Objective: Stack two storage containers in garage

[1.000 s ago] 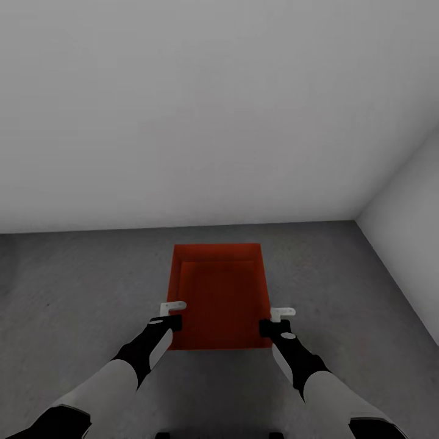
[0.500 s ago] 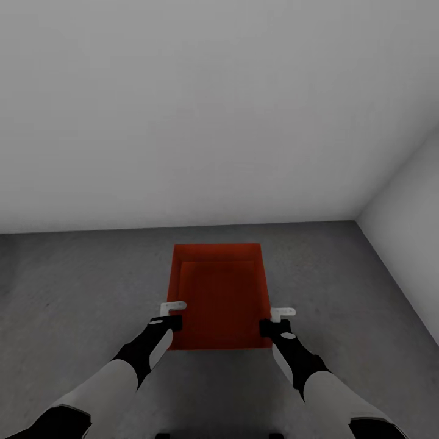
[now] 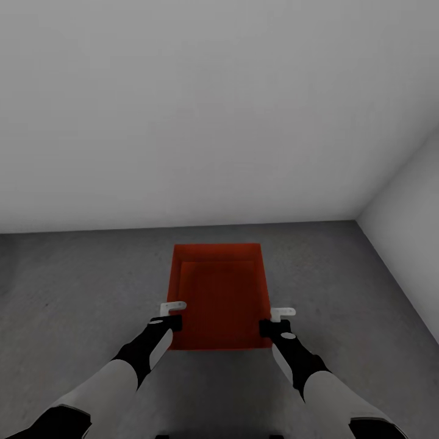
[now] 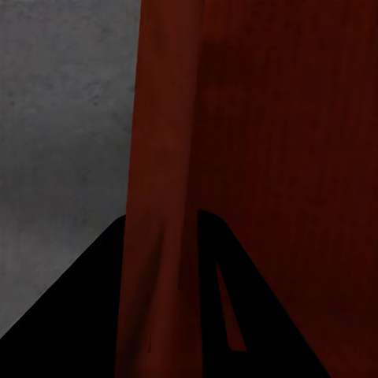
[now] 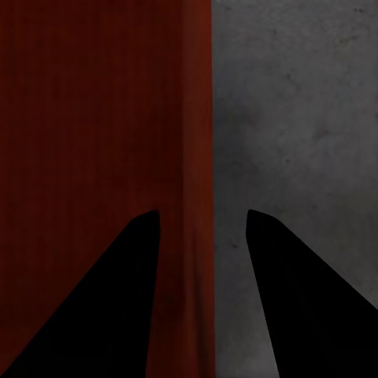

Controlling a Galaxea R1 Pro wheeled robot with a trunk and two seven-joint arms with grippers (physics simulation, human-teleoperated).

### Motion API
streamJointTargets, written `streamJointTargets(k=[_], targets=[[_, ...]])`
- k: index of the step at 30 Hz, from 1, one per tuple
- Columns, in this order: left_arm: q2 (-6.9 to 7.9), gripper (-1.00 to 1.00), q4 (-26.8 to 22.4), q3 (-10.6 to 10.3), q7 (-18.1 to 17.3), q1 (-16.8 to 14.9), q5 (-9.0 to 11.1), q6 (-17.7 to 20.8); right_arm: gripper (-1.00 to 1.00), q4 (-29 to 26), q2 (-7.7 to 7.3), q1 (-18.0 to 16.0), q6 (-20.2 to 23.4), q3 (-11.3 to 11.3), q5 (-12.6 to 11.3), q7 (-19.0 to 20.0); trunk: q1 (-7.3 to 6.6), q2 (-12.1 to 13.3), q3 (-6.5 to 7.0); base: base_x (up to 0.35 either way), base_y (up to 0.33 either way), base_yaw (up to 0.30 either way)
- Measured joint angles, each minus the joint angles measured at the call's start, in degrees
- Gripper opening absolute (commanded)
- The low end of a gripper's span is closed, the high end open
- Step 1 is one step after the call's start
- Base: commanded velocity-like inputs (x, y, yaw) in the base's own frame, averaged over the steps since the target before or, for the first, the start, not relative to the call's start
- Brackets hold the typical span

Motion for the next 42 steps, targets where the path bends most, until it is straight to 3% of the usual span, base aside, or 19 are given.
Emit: streamJointTargets(k=[42], targets=[[0.02,-1.00,0.0,0.0,0.0,0.0,0.0,0.1,-1.00,0.0,0.00,0.0,0.1,0.0,0.0,0.0,9.24,-16.9,-7.56,0.000,0.000,0.000]])
